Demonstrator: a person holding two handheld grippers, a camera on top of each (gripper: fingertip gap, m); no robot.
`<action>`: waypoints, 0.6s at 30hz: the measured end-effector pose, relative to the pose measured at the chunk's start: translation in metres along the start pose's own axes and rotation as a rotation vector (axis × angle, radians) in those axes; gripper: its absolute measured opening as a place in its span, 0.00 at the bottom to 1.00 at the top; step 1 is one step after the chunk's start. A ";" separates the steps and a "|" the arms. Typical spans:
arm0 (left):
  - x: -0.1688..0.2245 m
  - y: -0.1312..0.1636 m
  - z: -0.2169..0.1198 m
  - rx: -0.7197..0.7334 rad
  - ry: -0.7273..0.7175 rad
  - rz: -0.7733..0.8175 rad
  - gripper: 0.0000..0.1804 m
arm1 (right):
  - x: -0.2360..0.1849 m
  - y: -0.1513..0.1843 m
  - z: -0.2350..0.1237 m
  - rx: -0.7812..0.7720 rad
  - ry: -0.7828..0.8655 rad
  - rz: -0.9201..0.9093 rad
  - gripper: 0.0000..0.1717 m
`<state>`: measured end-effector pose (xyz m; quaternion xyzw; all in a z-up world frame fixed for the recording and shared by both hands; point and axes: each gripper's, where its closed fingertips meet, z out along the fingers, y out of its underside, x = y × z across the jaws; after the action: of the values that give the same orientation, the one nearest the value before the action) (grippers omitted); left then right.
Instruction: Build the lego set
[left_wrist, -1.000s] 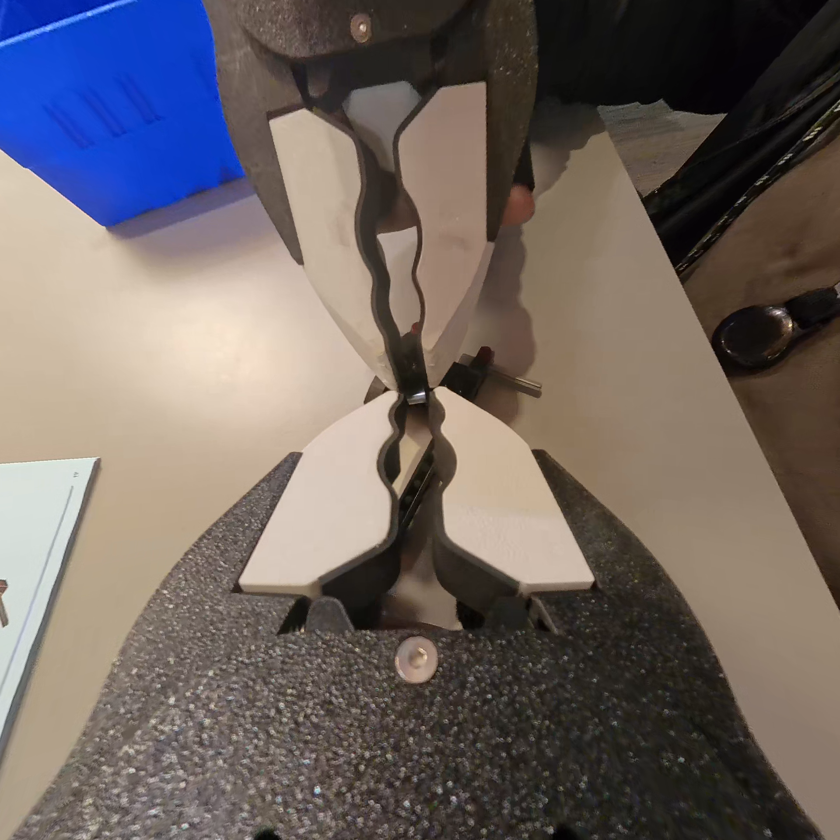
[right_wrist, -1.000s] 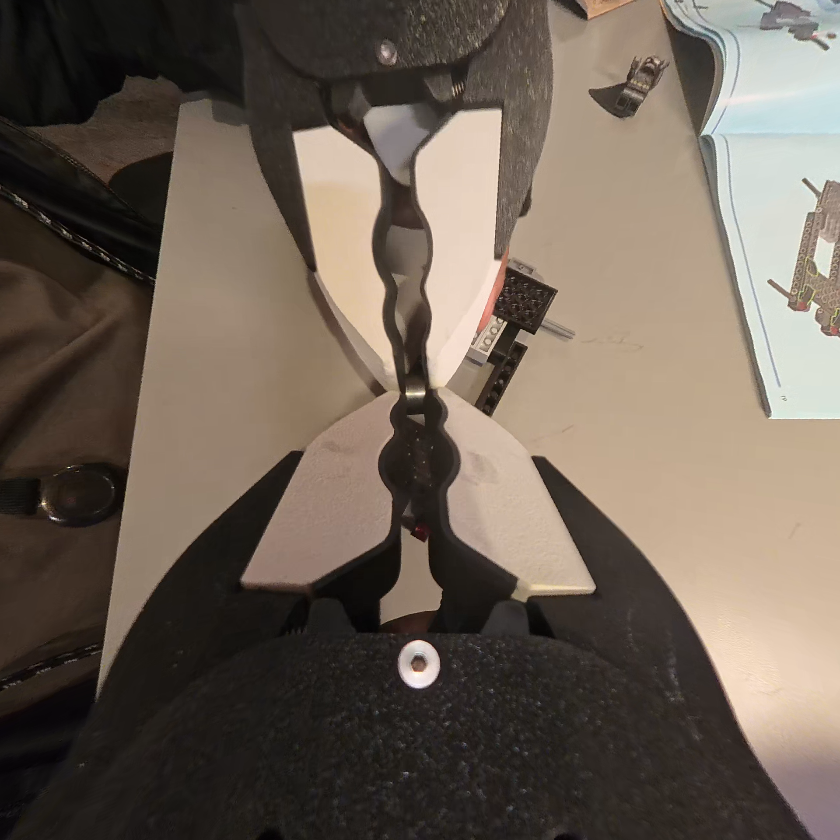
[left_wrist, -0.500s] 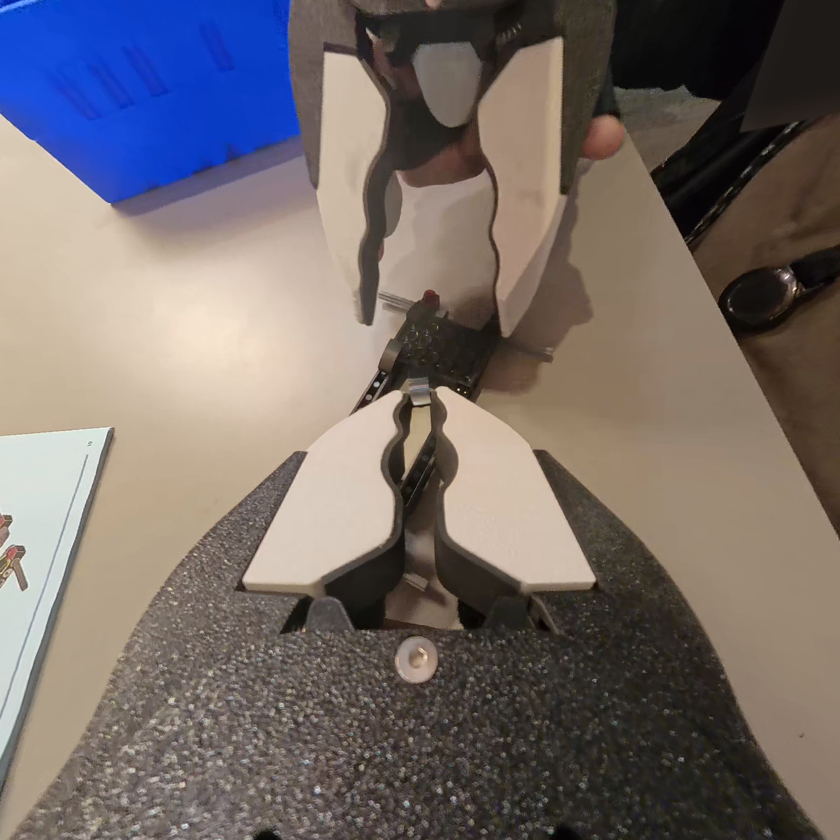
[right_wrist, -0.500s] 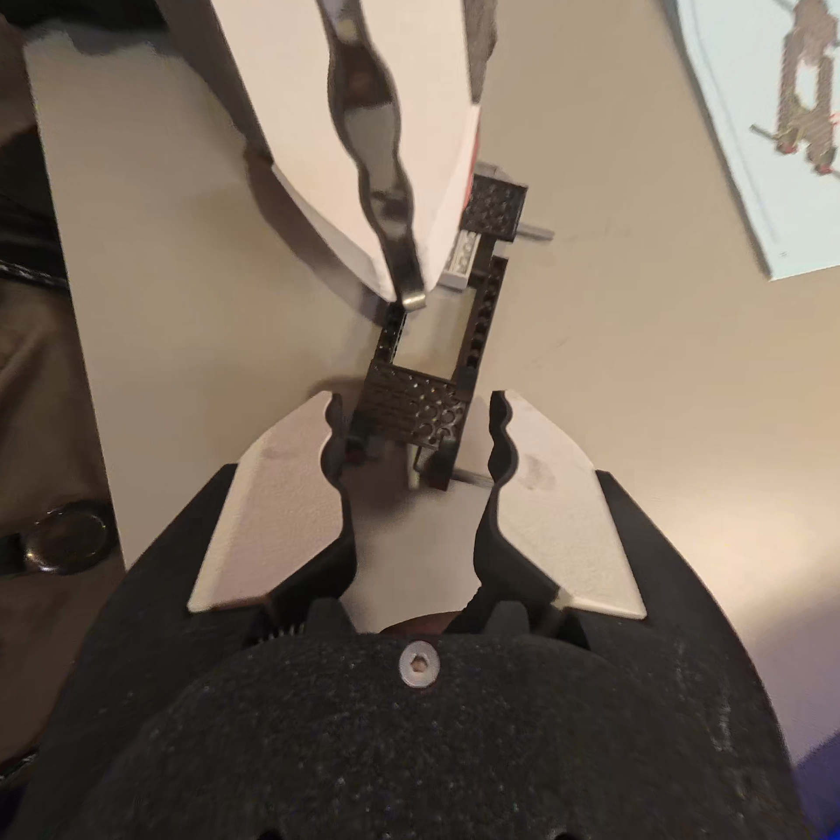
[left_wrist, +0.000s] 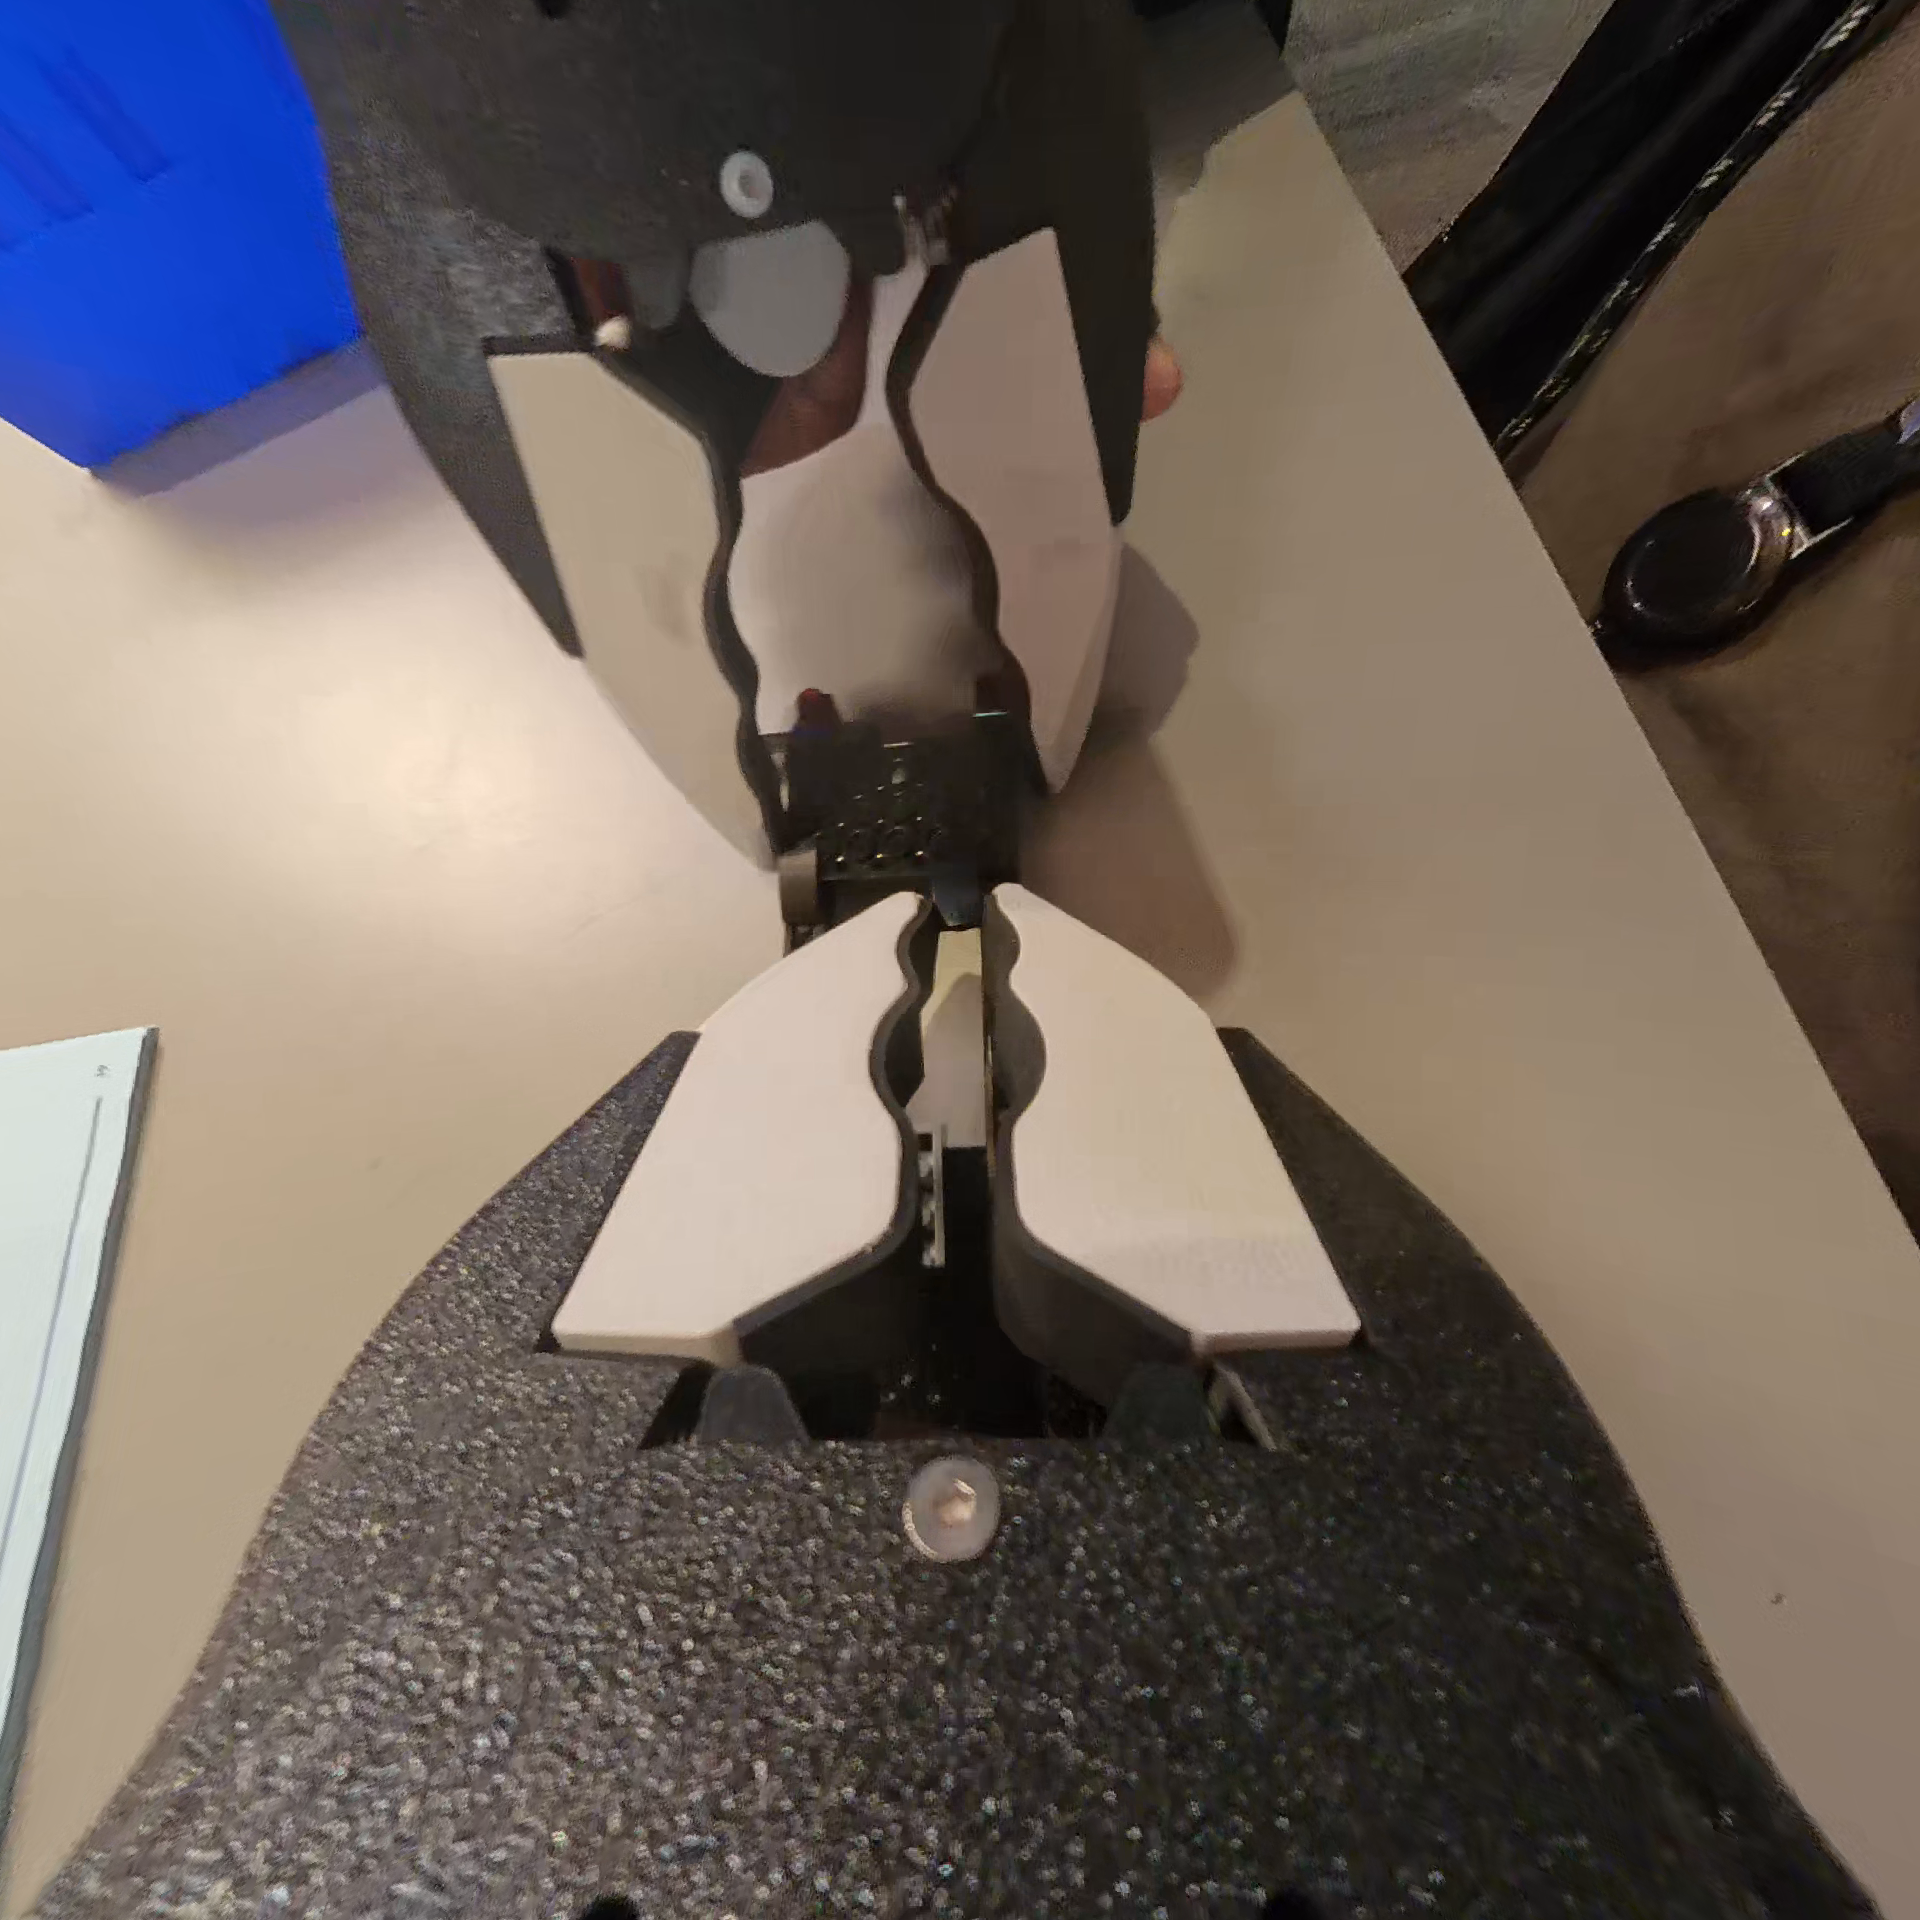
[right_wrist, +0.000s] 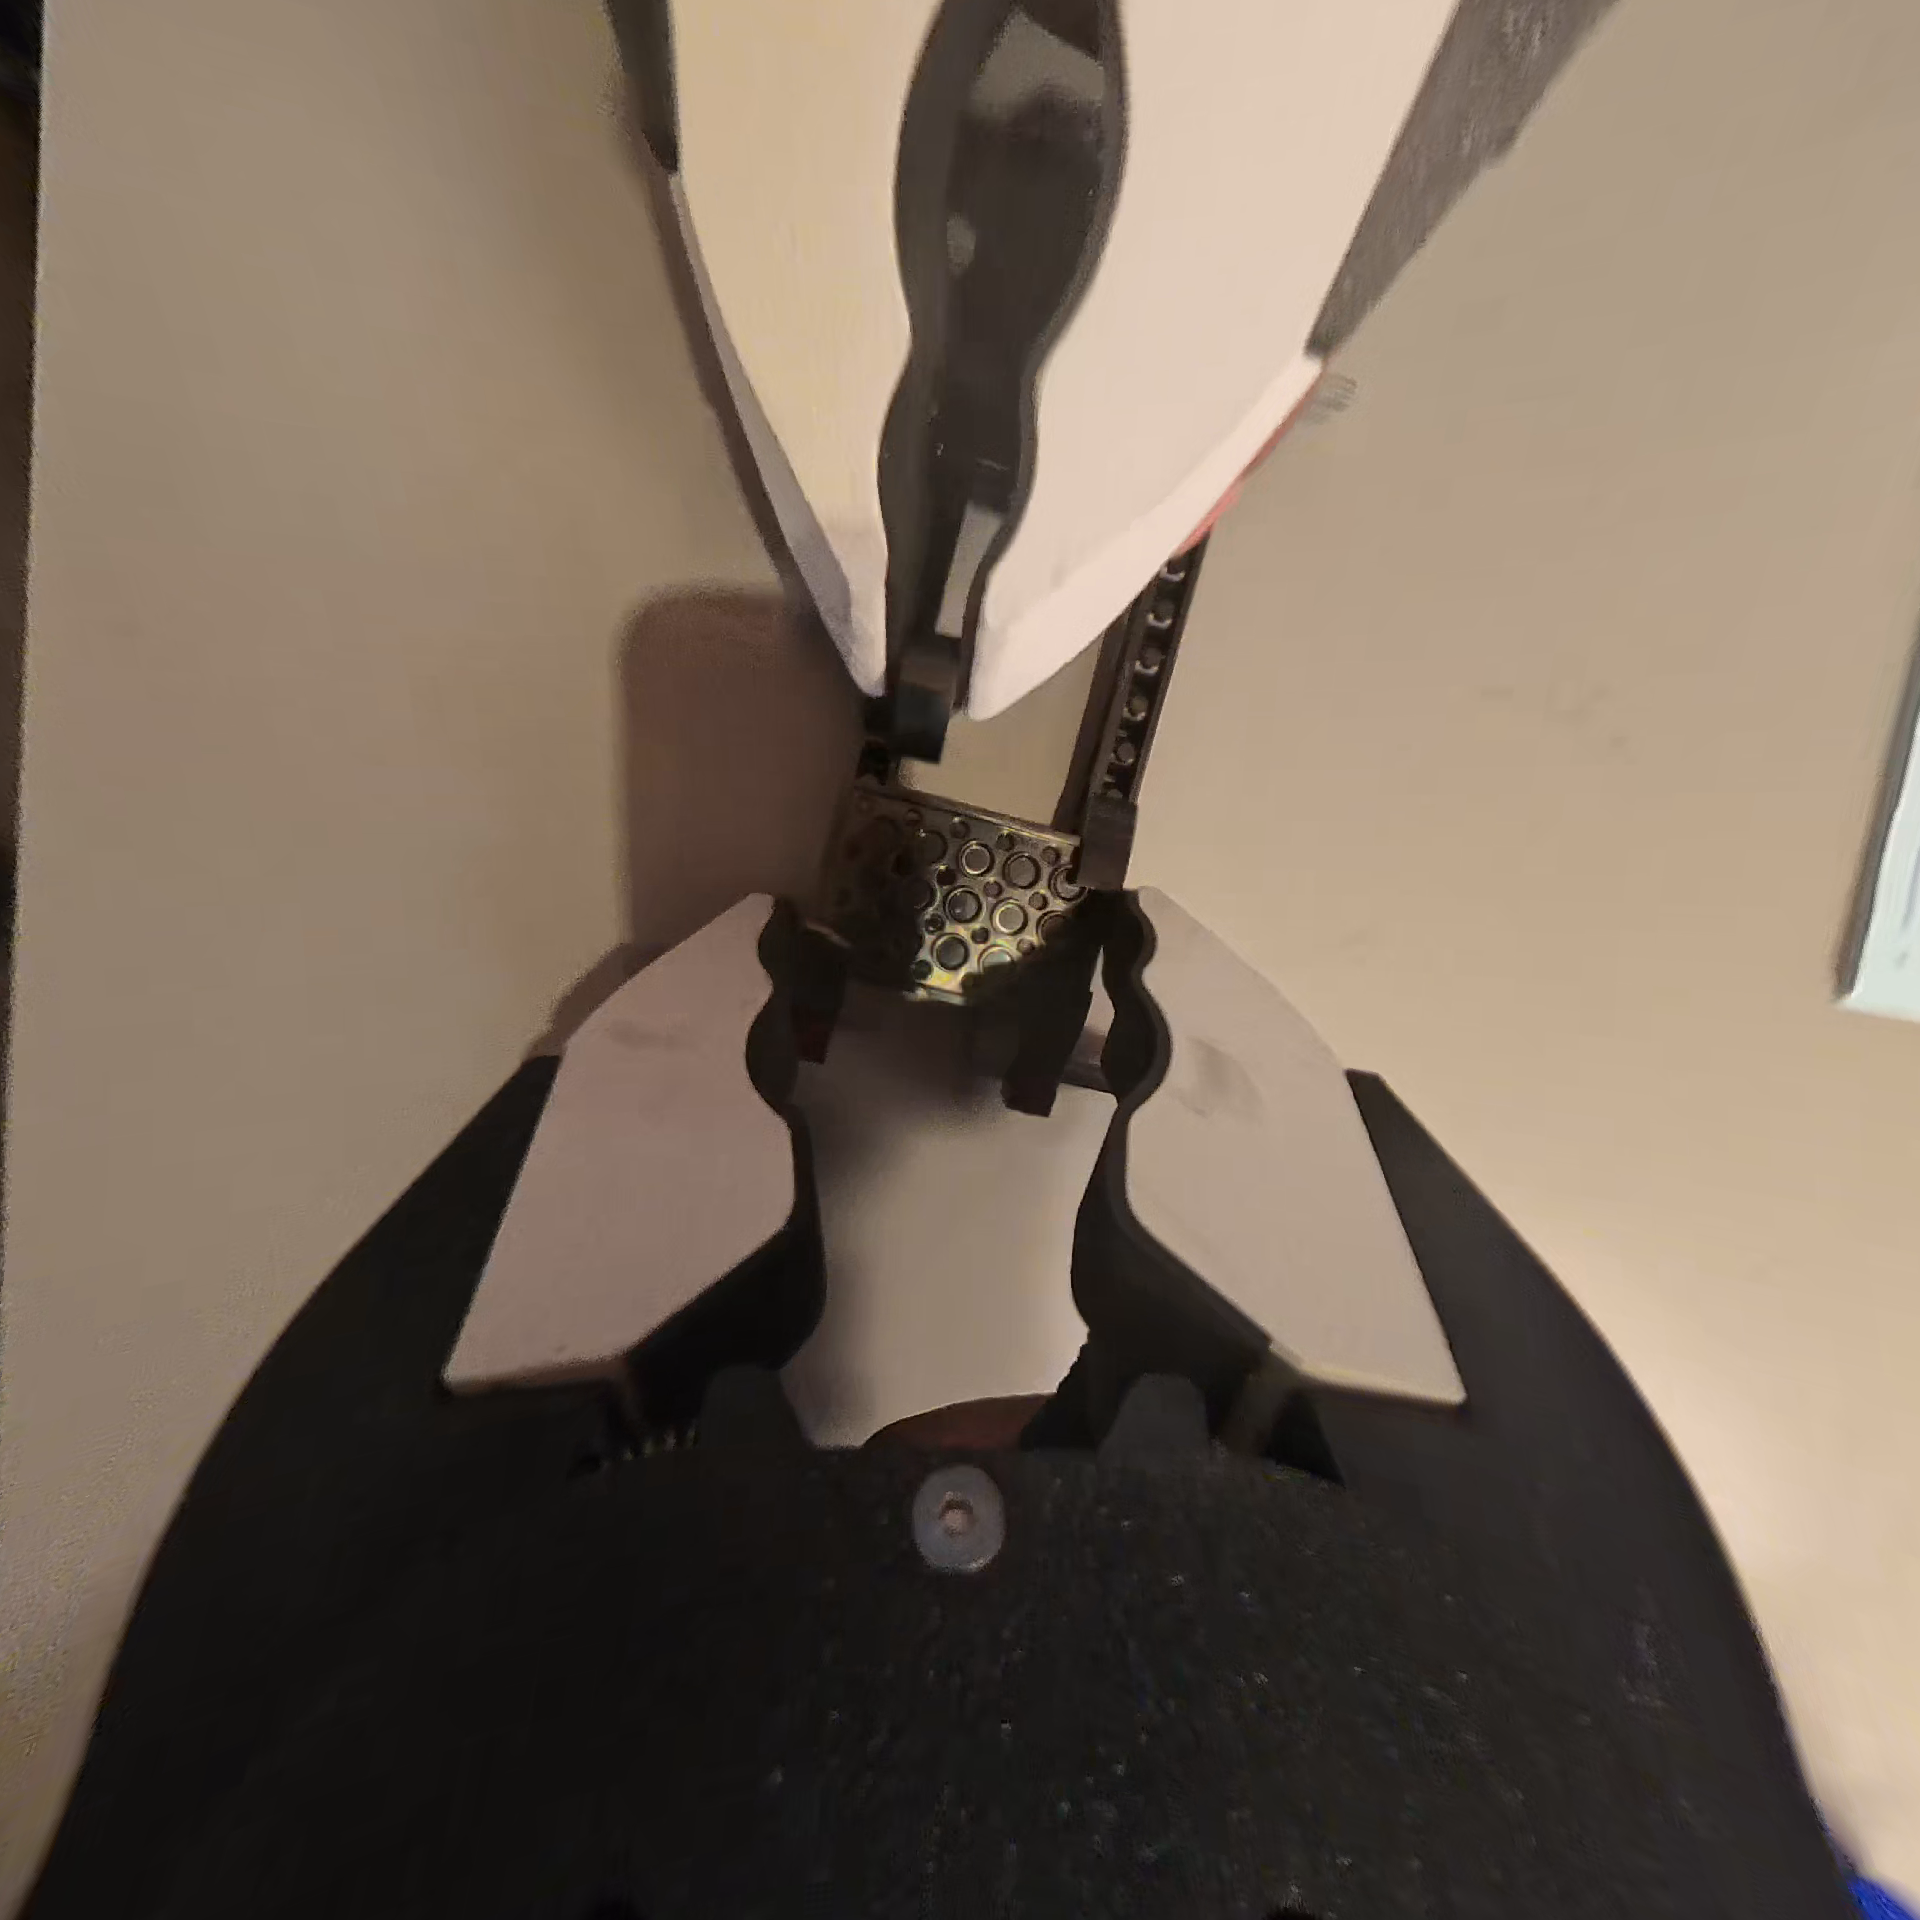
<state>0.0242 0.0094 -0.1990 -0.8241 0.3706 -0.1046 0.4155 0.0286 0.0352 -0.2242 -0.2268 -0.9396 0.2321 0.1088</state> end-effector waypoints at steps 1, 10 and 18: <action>0.000 0.001 0.001 -0.008 -0.001 -0.017 0.04 | 0.003 -0.002 0.001 0.007 -0.007 -0.049 0.33; 0.003 0.004 0.009 -0.100 -0.032 -0.030 0.04 | 0.004 -0.004 -0.009 0.172 0.024 -0.064 0.34; 0.004 0.009 0.012 -0.158 -0.048 -0.005 0.05 | 0.004 0.001 -0.006 0.172 0.042 -0.031 0.34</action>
<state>0.0283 0.0109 -0.2138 -0.8575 0.3654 -0.0562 0.3578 0.0273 0.0406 -0.2191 -0.2069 -0.9171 0.3056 0.1510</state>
